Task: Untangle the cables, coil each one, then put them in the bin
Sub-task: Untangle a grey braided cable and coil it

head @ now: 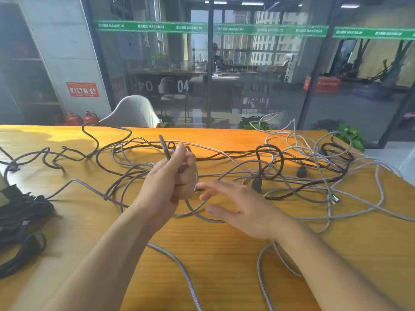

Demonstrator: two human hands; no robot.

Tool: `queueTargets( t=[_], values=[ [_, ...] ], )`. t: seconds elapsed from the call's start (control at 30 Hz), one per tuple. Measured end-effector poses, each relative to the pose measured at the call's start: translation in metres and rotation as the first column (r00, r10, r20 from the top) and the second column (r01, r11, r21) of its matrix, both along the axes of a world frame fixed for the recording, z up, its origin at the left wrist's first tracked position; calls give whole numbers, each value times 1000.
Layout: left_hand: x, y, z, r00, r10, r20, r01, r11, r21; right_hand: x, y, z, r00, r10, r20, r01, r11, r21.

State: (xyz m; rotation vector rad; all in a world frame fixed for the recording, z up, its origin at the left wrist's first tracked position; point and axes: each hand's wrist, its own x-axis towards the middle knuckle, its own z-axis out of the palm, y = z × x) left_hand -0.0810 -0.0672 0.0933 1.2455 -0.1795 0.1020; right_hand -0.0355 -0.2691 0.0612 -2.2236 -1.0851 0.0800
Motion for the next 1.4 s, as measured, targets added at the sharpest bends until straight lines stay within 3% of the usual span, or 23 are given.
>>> queueTargets(
  t=[0.17,0.27,0.37,0.47,0.53,0.57,0.67,0.73,0.8,0.93,1.13,1.3,1.4],
  values=[
    [-3,5,7,999,-44,-29,40,990,-133,-1,-22,21,922,66,-382,-41,996,73],
    [-6,9,12,998,-60,-33,53,980,-193,5,-52,35,838,93,-537,-171,980,-98],
    [-8,13,16,995,-94,-30,85,971,-224,15,-77,37,761,57,-647,-191,972,-139],
    [-9,10,14,981,-191,-13,182,951,-249,23,-85,31,780,-158,-606,2,968,-251],
    [-9,5,11,962,-272,-7,264,937,-228,25,-79,27,841,-381,-385,215,887,-409],
    [-9,2,9,947,-321,-13,312,927,-208,25,-74,26,845,-471,-252,347,843,-410],
    [-8,-8,3,889,-453,-66,442,887,-135,27,-55,21,746,-665,26,663,740,-110],
    [-8,-15,-1,864,-493,-102,489,870,-68,26,-43,17,681,-726,100,721,688,83],
    [-8,-23,-5,857,-495,-141,498,867,-13,23,-34,15,704,-708,43,682,692,237],
    [-7,-31,-12,883,-431,-184,459,874,158,15,-25,21,823,-507,-257,565,682,464],
    [-5,-36,-20,940,-292,-177,338,871,356,1,-11,28,860,-212,-464,479,648,592],
    [-2,-37,-25,975,-189,-117,221,883,413,-10,-4,27,945,-137,-295,291,761,580],
    [-3,-37,-22,985,-149,-87,170,921,349,-16,-1,25,973,-124,-193,213,802,559]
  ],
)
